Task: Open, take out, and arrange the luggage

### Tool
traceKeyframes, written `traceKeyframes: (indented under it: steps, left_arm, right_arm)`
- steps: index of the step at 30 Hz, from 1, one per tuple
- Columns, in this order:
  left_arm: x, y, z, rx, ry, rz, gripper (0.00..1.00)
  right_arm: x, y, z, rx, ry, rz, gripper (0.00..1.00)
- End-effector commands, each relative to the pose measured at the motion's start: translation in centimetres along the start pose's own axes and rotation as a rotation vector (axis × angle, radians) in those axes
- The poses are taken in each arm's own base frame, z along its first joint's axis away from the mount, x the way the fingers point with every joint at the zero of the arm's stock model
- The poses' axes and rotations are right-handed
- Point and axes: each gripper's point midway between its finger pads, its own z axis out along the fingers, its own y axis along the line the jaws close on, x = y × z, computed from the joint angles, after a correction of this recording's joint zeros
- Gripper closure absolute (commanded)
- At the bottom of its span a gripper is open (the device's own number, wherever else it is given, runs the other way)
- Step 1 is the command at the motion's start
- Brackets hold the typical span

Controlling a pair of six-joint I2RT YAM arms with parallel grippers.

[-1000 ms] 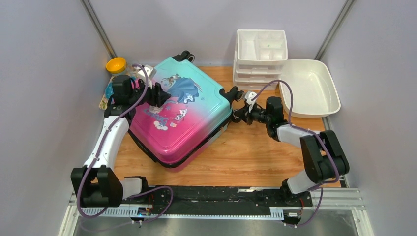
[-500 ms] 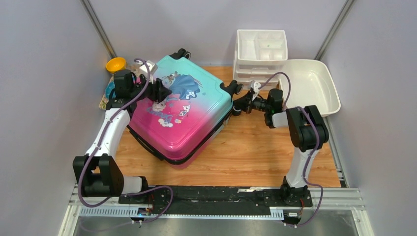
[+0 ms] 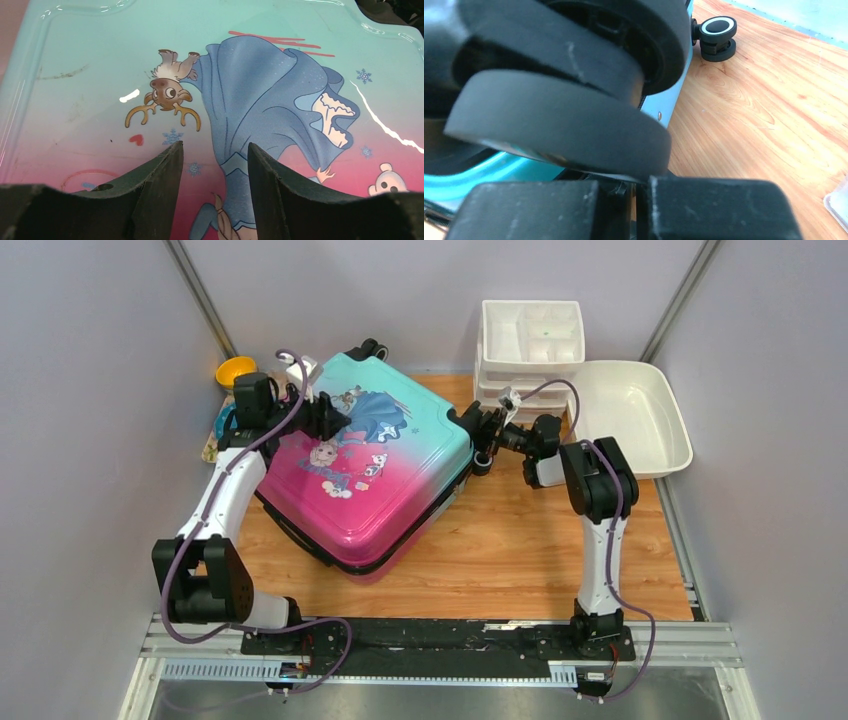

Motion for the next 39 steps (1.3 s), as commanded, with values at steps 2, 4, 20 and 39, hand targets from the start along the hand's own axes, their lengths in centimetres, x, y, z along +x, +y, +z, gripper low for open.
traceKeyframes:
  steps: [2,4,20,39]
  left_arm:
    - [11.8,-0.7,-0.2,-0.005,0.349,-0.290,0.40]
    - [12.2,-0.7,-0.1,-0.001,0.360,-0.295,0.40]
    - [4.7,-0.5,-1.1,0.004,0.175,-0.241,0.20]
    - [4.0,-0.1,-11.6,-0.286,-0.128,-0.419,0.20]
  right_arm:
    - [-5.1,-0.1,2.6,-0.010,-0.190,-0.122,0.96]
    - [-5.2,-0.2,3.0,-0.002,-0.203,-0.101,0.92]
    - [-4.5,-2.7,-0.4,0.171,0.026,0.323,0.12]
    - [5.5,-2.6,-1.8,0.415,0.355,0.850,0.35]
